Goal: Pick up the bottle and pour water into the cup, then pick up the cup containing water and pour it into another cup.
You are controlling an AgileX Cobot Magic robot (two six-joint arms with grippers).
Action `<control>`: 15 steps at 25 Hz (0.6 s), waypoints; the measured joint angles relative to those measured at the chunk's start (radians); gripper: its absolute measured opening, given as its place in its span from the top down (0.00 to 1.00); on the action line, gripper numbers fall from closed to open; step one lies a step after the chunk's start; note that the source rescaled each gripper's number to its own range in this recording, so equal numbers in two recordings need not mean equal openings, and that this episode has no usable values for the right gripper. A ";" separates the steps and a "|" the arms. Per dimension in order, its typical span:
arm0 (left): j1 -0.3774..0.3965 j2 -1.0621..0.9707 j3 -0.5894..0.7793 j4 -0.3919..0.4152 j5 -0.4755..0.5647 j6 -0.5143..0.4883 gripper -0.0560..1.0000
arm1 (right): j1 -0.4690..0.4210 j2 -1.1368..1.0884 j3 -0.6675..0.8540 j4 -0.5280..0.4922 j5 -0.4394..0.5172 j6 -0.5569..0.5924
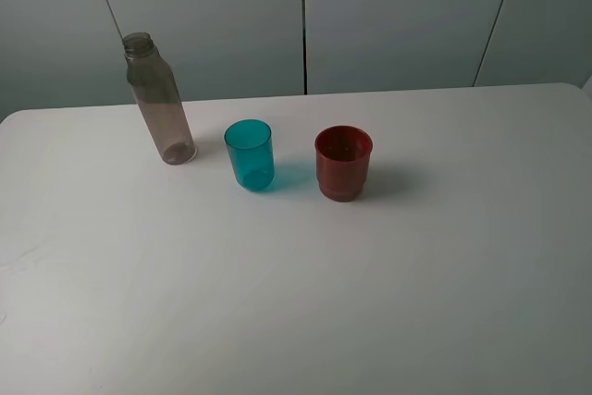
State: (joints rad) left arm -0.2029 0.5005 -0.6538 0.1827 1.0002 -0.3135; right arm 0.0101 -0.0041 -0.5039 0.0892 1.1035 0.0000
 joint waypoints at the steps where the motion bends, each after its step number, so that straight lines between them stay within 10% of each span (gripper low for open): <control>1: 0.037 -0.038 0.014 -0.015 0.001 0.028 0.01 | 0.000 0.000 0.000 0.000 0.000 0.000; 15: 0.248 -0.442 0.113 -0.152 -0.008 0.232 0.01 | 0.000 0.000 0.000 0.000 0.000 0.000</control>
State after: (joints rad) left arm 0.0448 0.0587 -0.5410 0.0307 0.9918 -0.0813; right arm 0.0101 -0.0041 -0.5039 0.0892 1.1035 0.0000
